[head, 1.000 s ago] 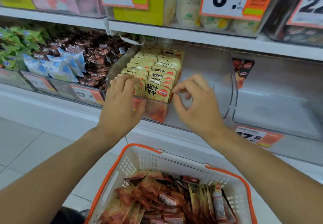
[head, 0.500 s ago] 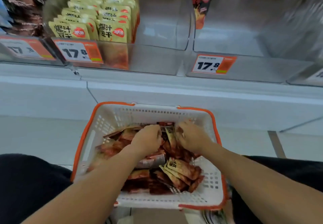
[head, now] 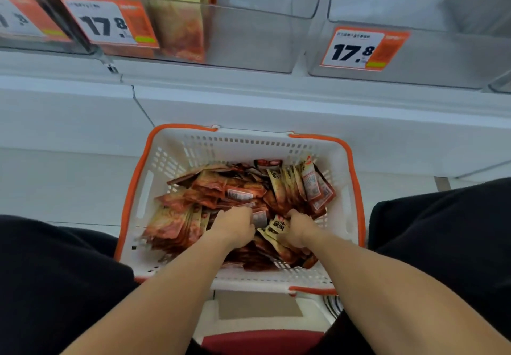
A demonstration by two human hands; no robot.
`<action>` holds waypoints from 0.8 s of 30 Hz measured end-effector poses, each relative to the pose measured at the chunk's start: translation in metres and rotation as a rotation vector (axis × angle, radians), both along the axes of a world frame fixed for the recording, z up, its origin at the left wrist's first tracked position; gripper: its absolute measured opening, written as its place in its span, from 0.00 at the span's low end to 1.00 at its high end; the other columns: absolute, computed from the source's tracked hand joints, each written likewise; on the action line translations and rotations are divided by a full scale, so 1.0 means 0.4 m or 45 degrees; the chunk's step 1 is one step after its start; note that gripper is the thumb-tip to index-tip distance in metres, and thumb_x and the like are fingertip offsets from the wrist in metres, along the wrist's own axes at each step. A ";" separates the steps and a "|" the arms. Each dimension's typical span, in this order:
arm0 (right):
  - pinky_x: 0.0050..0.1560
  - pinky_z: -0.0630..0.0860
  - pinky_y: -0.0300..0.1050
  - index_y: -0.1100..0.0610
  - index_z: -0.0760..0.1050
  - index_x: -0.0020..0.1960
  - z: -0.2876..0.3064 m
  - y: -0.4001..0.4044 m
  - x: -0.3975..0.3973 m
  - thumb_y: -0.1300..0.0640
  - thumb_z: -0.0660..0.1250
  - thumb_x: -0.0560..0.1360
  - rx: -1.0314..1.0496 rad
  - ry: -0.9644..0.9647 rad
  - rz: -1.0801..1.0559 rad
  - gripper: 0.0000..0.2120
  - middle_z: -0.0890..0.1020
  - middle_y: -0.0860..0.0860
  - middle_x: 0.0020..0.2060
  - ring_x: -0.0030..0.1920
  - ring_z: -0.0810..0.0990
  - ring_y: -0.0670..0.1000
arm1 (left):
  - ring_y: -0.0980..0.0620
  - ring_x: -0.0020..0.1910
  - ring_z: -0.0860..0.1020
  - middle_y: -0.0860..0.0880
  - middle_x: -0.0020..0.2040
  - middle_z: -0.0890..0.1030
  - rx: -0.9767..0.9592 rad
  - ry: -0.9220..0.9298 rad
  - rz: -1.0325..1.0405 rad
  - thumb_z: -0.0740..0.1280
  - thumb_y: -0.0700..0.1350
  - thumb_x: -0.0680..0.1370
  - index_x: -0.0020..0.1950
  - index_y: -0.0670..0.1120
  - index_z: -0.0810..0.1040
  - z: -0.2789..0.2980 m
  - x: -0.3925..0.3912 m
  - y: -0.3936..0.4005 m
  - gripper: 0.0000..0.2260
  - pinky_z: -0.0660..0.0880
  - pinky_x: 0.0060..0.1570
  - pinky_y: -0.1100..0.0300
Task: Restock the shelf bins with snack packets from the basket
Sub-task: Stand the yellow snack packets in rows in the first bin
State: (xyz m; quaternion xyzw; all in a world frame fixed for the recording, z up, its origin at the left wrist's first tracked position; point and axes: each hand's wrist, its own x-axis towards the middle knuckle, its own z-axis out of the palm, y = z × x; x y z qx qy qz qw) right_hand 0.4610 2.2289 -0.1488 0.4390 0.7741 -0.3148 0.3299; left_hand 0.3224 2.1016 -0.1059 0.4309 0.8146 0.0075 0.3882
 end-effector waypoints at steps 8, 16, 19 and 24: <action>0.65 0.73 0.48 0.59 0.63 0.73 -0.003 0.023 -0.005 0.36 0.82 0.57 -0.114 -0.055 -0.156 0.55 0.72 0.54 0.69 0.68 0.73 0.56 | 0.44 0.51 0.79 0.48 0.48 0.82 -0.094 -0.002 0.132 0.60 0.48 0.80 0.50 0.45 0.79 0.002 0.030 0.015 0.10 0.69 0.58 0.48; 0.57 0.79 0.52 0.57 0.71 0.66 0.043 0.037 -0.036 0.34 0.83 0.42 -0.465 -0.010 -0.121 0.59 0.79 0.52 0.58 0.55 0.79 0.55 | 0.39 0.56 0.75 0.40 0.46 0.80 -0.201 -0.181 0.380 0.55 0.71 0.74 0.37 0.43 0.77 0.028 0.010 0.060 0.31 0.67 0.64 0.47; 0.36 0.77 0.43 0.59 0.72 0.60 0.080 0.037 -0.073 0.39 0.84 0.52 -0.593 0.189 -0.268 0.45 0.79 0.53 0.48 0.39 0.79 0.51 | 0.45 0.43 0.76 0.47 0.33 0.76 -0.095 -0.251 0.385 0.66 0.60 0.77 0.34 0.42 0.76 0.064 -0.016 0.080 0.22 0.71 0.50 0.52; 0.52 0.83 0.57 0.62 0.79 0.56 0.177 0.070 -0.151 0.62 0.80 0.67 -0.729 0.574 -0.403 0.20 0.85 0.60 0.49 0.47 0.85 0.58 | 0.51 0.30 0.69 0.48 0.30 0.70 0.187 -0.156 0.409 0.71 0.52 0.77 0.35 0.44 0.72 0.153 -0.128 0.095 0.17 0.64 0.32 0.58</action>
